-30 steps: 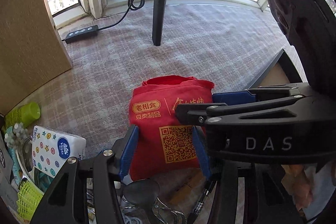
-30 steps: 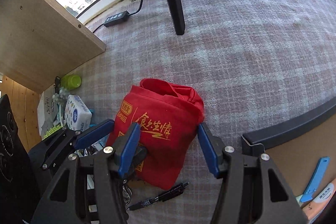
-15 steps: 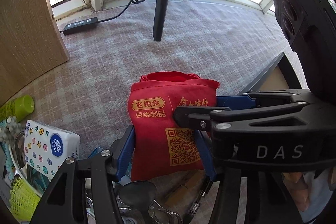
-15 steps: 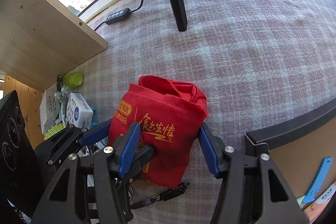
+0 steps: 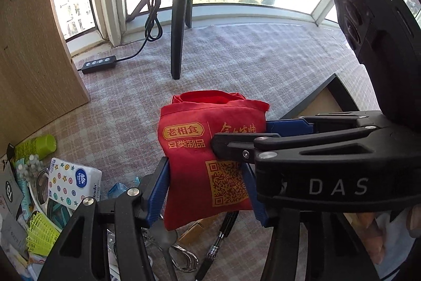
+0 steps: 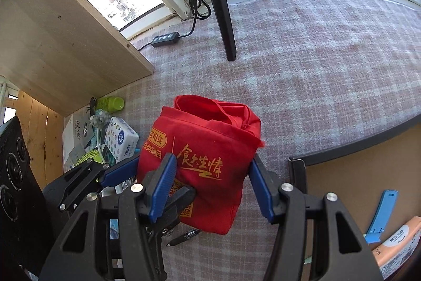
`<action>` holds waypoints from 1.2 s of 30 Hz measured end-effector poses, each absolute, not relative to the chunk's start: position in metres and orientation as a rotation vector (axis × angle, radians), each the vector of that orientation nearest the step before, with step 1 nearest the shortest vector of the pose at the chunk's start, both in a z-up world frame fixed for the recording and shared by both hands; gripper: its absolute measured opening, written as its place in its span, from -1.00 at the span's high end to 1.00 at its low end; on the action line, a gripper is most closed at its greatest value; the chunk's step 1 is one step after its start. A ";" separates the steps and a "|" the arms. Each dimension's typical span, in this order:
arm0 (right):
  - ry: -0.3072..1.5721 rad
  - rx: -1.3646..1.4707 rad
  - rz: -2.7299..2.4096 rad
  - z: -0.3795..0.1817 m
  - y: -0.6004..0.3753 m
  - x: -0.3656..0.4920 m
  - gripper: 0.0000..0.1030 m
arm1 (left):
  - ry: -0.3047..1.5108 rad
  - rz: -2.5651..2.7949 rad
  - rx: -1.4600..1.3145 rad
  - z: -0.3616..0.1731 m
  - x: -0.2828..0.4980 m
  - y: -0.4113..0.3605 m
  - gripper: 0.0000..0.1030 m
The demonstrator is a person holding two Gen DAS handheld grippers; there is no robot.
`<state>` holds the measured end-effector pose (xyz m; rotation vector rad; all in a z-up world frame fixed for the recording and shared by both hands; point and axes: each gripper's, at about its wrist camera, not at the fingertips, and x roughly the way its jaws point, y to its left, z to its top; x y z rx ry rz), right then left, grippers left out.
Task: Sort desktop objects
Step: 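Carry the red bag into the tray and release it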
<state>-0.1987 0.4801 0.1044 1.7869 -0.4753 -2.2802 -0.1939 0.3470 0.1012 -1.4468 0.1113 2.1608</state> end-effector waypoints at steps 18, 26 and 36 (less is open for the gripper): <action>-0.513 1.814 -2.457 0.141 0.610 -0.123 -0.09 | 0.170 1.976 -1.345 0.118 -0.131 0.474 0.00; -0.565 1.849 -2.493 0.135 0.657 -0.095 -0.09 | 0.229 1.909 -1.344 0.113 -0.106 0.517 0.05; -0.540 1.843 -2.560 0.145 0.675 -0.073 -0.09 | 0.266 1.909 -1.343 0.117 -0.086 0.528 -0.03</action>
